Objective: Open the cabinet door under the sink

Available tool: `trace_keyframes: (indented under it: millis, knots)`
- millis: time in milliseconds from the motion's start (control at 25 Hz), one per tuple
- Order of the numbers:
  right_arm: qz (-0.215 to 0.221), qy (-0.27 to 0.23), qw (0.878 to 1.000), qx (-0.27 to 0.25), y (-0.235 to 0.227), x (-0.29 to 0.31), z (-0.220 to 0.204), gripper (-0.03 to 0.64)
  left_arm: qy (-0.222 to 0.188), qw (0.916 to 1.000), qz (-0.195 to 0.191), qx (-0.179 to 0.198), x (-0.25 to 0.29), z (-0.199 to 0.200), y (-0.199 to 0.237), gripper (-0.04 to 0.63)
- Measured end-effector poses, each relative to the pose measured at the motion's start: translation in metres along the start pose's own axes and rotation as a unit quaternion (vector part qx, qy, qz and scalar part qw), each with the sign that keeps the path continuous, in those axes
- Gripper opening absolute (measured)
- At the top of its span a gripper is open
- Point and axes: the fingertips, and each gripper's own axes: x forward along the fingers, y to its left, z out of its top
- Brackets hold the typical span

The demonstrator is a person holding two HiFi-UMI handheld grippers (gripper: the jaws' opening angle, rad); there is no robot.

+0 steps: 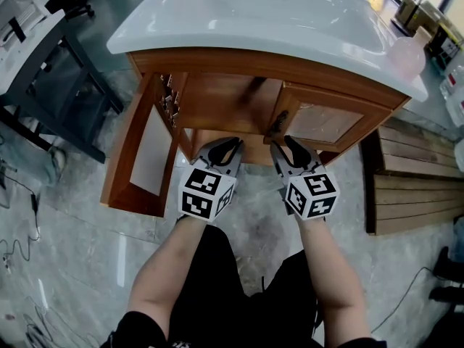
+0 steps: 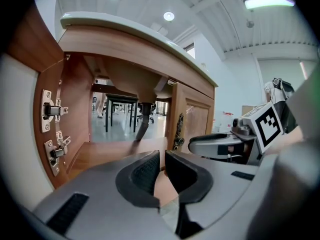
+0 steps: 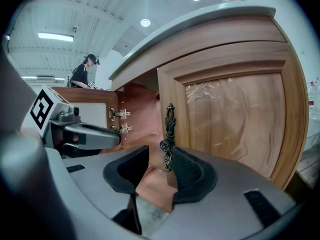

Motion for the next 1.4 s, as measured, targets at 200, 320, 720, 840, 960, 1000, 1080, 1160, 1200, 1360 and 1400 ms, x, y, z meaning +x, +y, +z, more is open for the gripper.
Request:
trace_keyframes:
  millis: [200,320,720,840,960,1000,1080,1160,1200,1360,1400]
  knots:
    - [-0.034,-0.002,0.999,0.007,-0.01,0.023,0.001,0.163,0.006,1.0,-0.005,-0.001,0.003,-0.005,0.012,0.046]
    - [-0.047,-0.007,0.999,0.002,-0.009,0.028,0.004,0.152,0.009,0.9999,-0.01,0.004,0.003,-0.005,0.017,0.046]
    - [-0.069,-0.01,0.997,-0.015,-0.008,0.029,0.006,0.109,0.002,0.9997,-0.013,0.02,0.001,0.01,0.024,0.047]
    - [-0.054,-0.02,0.998,-0.028,-0.005,0.024,0.008,0.087,-0.012,0.9989,-0.029,0.036,0.005,0.02,0.013,0.048]
    - [-0.037,-0.019,0.999,-0.03,-0.003,0.022,0.007,0.087,-0.009,0.9981,-0.047,0.039,0.01,0.022,0.001,0.048]
    - [-0.032,-0.016,0.999,-0.03,-0.002,0.02,0.006,0.087,-0.007,0.9977,-0.054,0.04,0.011,0.022,-0.003,0.048]
    - [-0.023,-0.014,0.999,-0.032,0.0,0.015,0.004,0.086,-0.007,0.9969,-0.067,0.04,0.012,0.024,-0.012,0.049]
    - [-0.015,-0.016,0.999,-0.034,0.003,0.009,0.002,0.086,-0.009,0.9959,-0.079,0.044,0.013,0.028,-0.017,0.054]
    - [-0.01,-0.016,0.999,-0.034,0.005,0.005,0.0,0.086,-0.009,0.9952,-0.084,0.049,0.013,0.029,-0.02,0.06]
    - [0.009,-0.011,0.999,-0.04,0.012,-0.012,-0.008,0.087,-0.012,0.9891,-0.126,0.076,0.015,0.037,-0.043,0.109]
    - [0.013,-0.009,0.999,-0.043,0.014,-0.015,-0.009,0.087,-0.015,0.987,-0.137,0.081,0.015,0.039,-0.049,0.116]
